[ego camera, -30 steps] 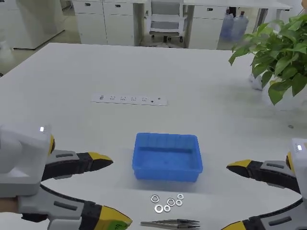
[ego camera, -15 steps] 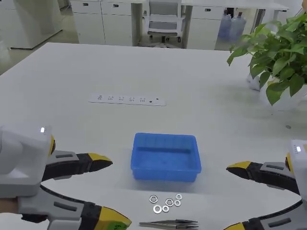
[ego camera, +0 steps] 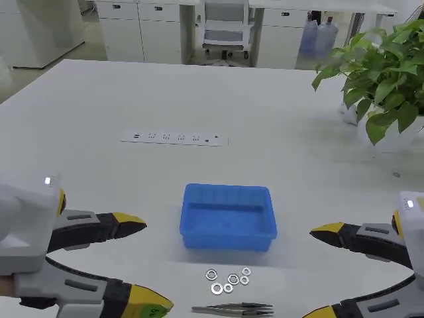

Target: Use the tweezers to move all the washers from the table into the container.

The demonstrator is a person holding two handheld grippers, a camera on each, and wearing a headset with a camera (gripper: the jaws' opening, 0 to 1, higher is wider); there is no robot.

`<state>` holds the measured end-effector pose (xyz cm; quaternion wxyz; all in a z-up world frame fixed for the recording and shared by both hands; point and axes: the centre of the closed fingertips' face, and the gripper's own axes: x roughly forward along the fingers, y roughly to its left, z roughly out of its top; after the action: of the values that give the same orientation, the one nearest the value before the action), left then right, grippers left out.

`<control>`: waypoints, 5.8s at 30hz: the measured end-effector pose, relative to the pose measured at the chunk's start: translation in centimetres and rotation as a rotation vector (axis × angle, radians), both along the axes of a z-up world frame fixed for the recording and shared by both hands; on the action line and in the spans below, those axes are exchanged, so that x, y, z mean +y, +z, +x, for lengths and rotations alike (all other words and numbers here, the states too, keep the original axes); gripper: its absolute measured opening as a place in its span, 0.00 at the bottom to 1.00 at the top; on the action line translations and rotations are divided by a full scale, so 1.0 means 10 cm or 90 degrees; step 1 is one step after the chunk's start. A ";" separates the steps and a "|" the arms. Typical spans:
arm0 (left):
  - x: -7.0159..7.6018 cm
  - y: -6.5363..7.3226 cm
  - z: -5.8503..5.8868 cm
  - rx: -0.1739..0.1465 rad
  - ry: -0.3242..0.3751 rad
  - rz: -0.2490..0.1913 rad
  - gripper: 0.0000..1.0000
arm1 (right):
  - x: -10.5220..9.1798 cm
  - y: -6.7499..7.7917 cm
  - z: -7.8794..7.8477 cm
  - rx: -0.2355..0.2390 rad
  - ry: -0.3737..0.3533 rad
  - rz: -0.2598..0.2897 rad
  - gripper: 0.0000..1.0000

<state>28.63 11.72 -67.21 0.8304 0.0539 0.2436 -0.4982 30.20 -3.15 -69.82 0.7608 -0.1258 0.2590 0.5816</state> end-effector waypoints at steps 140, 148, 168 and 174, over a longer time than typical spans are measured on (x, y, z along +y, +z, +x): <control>-0.62 -1.41 0.06 0.081 -0.254 0.209 0.06 | 0.54 -1.19 -0.10 -0.058 0.244 -0.190 0.08; -0.60 -1.33 0.02 0.070 -0.269 0.234 0.06 | 0.57 -1.18 -0.13 -0.070 0.244 -0.188 0.08; -0.48 -1.01 -0.04 0.047 -0.278 0.260 0.06 | 0.74 -1.05 -0.17 -0.101 0.233 -0.119 0.06; -0.41 -0.95 0.01 0.045 -0.252 0.250 0.06 | 0.79 -0.98 -0.15 -0.079 0.207 -0.050 0.06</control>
<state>28.74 7.59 -76.74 0.6816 0.2429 0.3492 -0.5954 28.75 4.75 -79.63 0.6657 -0.2314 0.2107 0.6774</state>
